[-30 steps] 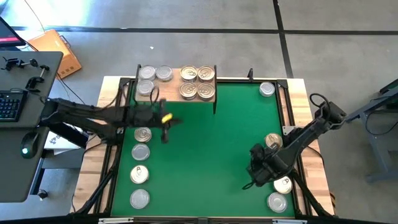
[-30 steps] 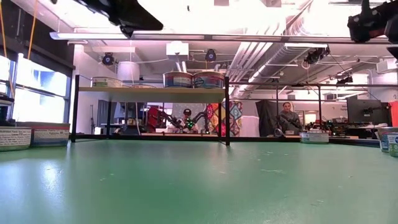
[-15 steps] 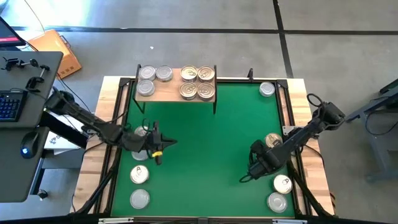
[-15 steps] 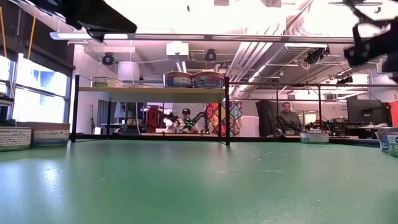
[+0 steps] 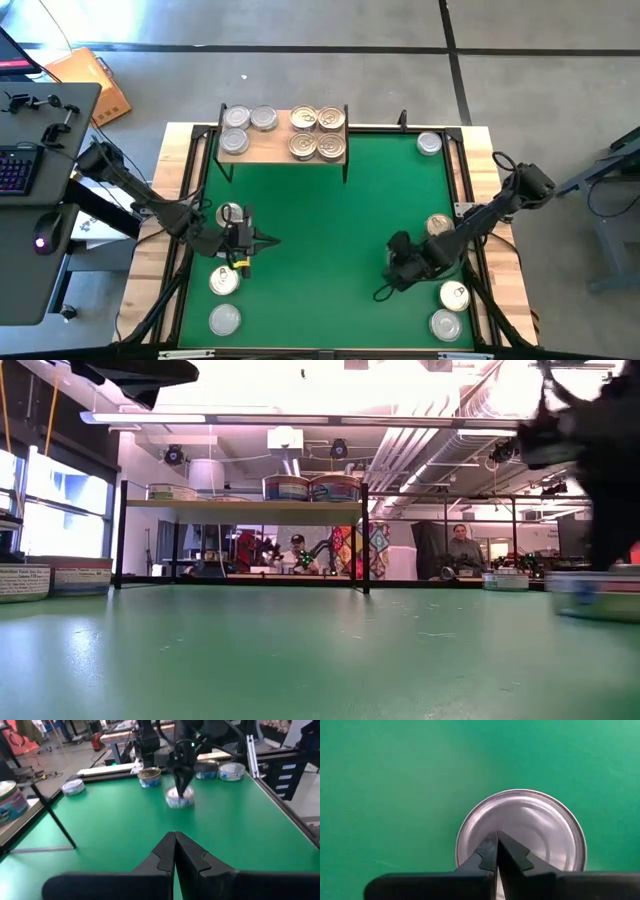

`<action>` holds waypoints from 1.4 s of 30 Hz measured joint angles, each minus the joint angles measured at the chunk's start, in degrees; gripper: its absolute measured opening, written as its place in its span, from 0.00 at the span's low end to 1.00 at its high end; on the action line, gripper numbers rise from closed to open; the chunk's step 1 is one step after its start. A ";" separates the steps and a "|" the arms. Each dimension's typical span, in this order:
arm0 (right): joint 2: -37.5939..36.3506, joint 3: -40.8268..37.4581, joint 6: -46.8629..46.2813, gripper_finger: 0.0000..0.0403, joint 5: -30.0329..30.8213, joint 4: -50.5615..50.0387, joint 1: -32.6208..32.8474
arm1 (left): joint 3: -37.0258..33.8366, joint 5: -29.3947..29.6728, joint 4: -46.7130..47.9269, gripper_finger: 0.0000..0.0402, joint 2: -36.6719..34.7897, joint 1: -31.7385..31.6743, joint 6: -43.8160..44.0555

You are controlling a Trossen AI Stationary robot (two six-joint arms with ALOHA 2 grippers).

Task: Stack canned seafood by type on shelf
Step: Put the green tuna can on the shelf

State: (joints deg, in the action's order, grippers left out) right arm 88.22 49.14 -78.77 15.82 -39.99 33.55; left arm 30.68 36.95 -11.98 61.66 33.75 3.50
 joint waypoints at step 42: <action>10.34 11.60 5.98 0.00 13.97 1.36 8.10 | 0.57 -13.93 -24.73 0.00 18.08 -8.22 -6.55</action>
State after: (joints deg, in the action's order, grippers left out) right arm 98.56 60.74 -72.79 29.79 -38.63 41.65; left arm 31.24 23.02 -36.71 79.74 25.54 -3.05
